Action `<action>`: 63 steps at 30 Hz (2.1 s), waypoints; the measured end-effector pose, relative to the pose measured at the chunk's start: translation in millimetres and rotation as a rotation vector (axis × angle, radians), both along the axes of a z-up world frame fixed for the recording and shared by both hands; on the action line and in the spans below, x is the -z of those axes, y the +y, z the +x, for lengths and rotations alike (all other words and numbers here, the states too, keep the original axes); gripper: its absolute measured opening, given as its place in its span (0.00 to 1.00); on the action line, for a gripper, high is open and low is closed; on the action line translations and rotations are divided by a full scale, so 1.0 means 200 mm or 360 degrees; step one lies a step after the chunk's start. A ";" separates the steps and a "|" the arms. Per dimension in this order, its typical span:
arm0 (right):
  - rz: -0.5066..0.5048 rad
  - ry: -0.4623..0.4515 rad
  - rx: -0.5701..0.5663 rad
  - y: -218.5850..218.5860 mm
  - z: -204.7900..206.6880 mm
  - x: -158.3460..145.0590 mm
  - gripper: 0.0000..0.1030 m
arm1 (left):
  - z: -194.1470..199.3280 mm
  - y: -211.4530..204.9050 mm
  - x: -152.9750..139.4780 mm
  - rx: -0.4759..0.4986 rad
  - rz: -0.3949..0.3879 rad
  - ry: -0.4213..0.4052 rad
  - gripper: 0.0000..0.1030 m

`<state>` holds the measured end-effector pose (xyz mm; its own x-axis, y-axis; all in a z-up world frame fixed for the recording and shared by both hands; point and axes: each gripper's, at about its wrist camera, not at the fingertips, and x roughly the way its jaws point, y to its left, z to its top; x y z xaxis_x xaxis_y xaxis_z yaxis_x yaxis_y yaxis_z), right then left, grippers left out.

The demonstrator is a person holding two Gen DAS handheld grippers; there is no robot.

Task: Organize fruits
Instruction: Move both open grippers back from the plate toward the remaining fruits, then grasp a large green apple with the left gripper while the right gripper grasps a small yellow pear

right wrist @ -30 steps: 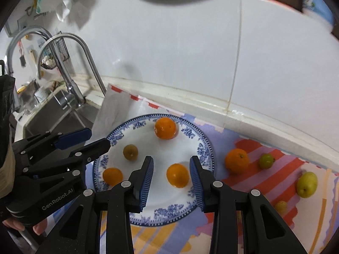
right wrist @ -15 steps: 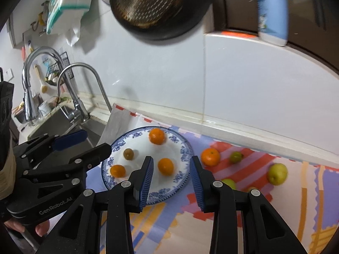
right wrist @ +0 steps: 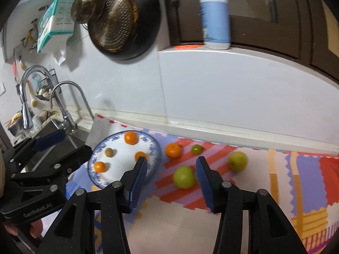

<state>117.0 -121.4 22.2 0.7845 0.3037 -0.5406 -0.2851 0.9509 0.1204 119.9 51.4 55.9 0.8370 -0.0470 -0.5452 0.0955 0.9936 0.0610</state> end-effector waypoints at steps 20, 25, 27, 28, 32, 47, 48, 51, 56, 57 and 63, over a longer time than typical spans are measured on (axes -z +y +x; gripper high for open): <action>-0.0183 0.0129 0.0006 -0.26 0.10 0.23 0.48 | 0.14 -0.29 0.27 0.0235 0.0106 0.0122 0.78; -0.0251 0.0185 -0.0051 -0.24 0.19 0.31 0.48 | 0.24 -0.32 0.39 0.0315 0.0114 0.0200 0.78; -0.0271 0.0211 -0.0083 -0.23 0.23 0.35 0.48 | 0.27 -0.33 0.43 0.0346 0.0116 0.0231 0.78; -0.0284 0.0226 -0.0097 -0.22 0.25 0.37 0.48 | 0.29 -0.33 0.45 0.0358 0.0120 0.0241 0.78; -0.0339 0.0293 -0.0178 -0.19 0.33 0.45 0.48 | 0.36 -0.35 0.53 0.0430 0.0154 0.0298 0.77; -0.0434 0.0421 -0.0330 -0.12 0.55 0.68 0.47 | 0.56 -0.43 0.75 0.0596 0.0279 0.0469 0.77; -0.0433 0.0422 -0.0333 -0.12 0.56 0.68 0.47 | 0.57 -0.43 0.75 0.0605 0.0276 0.0470 0.77; -0.0415 0.0423 -0.0352 -0.12 0.58 0.68 0.47 | 0.59 -0.44 0.76 0.0622 0.0270 0.0465 0.77; -0.0398 0.0445 -0.0362 -0.11 0.61 0.70 0.47 | 0.64 -0.44 0.77 0.0617 0.0233 0.0478 0.72; -0.0394 0.0446 -0.0359 -0.11 0.62 0.71 0.46 | 0.64 -0.44 0.77 0.0622 0.0224 0.0481 0.69; -0.0361 0.0465 -0.0372 -0.11 0.64 0.73 0.41 | 0.66 -0.45 0.78 0.0648 0.0182 0.0517 0.59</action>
